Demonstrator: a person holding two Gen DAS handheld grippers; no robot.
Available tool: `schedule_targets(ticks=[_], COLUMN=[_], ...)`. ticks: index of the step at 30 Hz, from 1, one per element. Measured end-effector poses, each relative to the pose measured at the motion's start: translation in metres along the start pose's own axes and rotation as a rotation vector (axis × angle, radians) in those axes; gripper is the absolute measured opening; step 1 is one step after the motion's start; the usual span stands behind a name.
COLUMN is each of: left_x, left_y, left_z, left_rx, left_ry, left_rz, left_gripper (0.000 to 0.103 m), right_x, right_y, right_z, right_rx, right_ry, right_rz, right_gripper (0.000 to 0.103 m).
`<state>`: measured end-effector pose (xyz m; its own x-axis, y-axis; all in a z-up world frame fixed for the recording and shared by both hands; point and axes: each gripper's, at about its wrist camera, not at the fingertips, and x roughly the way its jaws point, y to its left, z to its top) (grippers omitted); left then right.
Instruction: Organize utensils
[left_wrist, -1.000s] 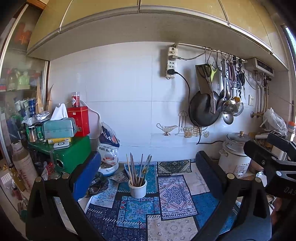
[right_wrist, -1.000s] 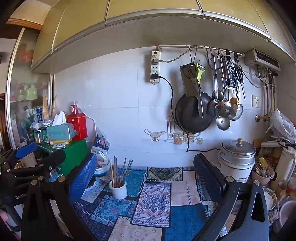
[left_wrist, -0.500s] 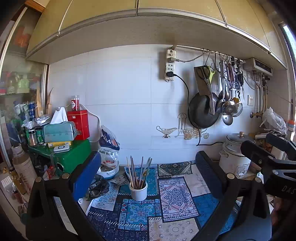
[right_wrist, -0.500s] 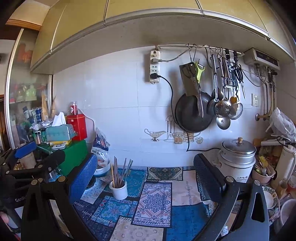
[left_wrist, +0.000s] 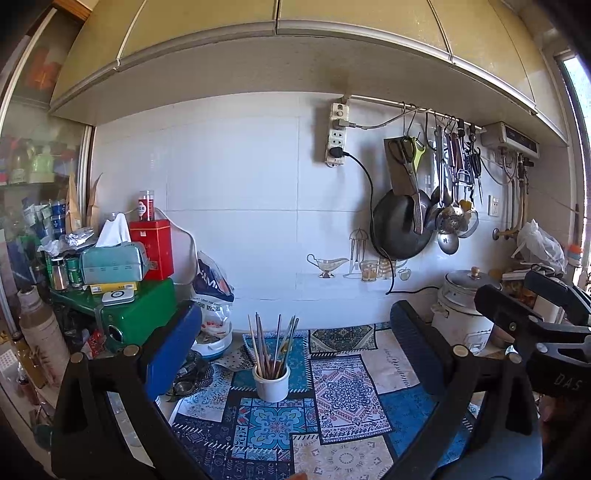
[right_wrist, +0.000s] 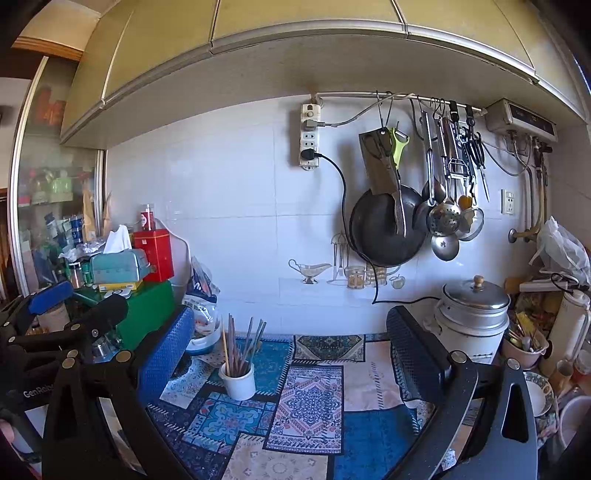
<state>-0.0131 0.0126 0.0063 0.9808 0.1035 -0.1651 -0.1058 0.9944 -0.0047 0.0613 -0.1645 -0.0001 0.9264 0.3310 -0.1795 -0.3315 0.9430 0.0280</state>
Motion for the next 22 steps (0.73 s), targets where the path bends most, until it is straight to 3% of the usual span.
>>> schedule_targets(ticks=[22], left_x=[0.019], left_y=[0.005], left_z=[-0.001], left_rx=[0.003], left_ry=[0.02], left_rz=[-0.006], left_gripper=[0.102], right_x=[0.017], right_y=[0.004], right_z=[0.001], right_rx=[0.007], right_ry=[0.002], right_rz=[-0.035], right_gripper=[0.103])
